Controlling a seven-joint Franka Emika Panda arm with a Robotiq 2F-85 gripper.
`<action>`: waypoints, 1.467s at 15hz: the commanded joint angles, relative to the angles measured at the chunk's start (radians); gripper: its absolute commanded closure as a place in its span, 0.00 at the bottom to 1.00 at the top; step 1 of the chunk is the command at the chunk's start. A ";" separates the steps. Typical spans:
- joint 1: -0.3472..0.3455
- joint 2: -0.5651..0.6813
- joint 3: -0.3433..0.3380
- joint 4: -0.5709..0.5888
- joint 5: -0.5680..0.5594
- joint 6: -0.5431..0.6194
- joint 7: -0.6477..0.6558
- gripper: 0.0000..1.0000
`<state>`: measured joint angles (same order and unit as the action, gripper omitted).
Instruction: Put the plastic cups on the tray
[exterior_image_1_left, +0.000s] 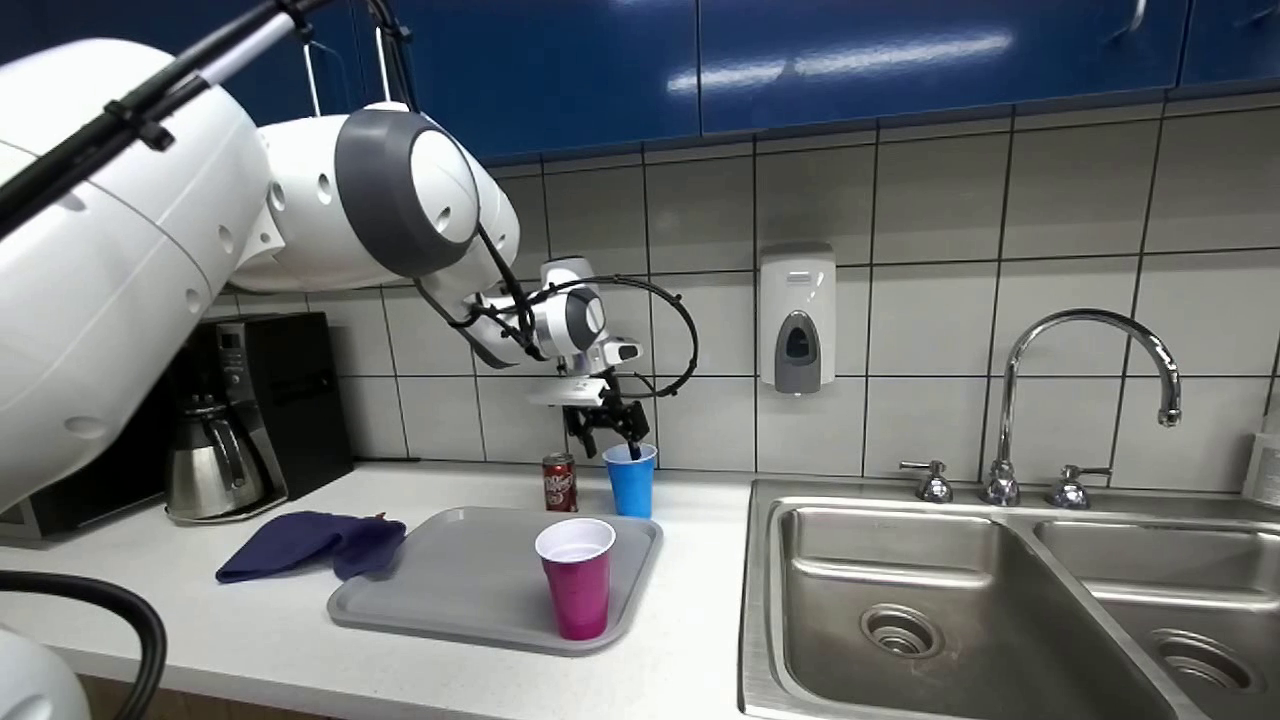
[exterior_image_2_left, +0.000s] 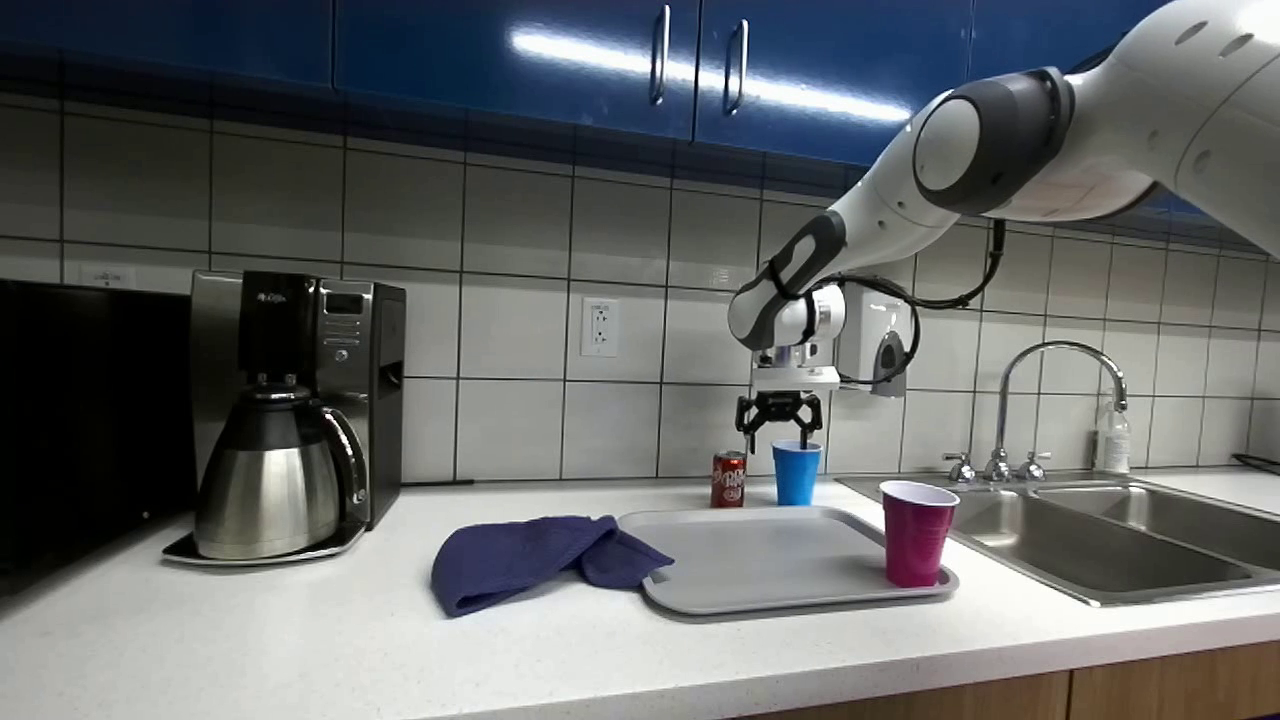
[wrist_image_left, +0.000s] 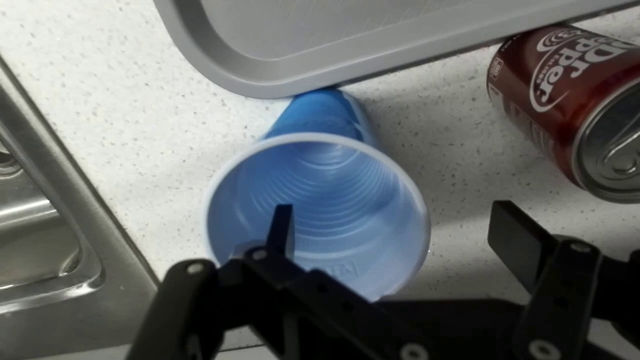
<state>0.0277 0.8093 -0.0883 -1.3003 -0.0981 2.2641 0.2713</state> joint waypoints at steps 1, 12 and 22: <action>0.000 0.029 -0.009 0.056 0.017 -0.047 0.006 0.00; -0.001 0.030 -0.010 0.054 0.017 -0.046 0.002 0.58; -0.008 0.024 -0.010 0.055 0.020 -0.050 -0.001 0.99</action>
<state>0.0254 0.8236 -0.0964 -1.2854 -0.0980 2.2546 0.2713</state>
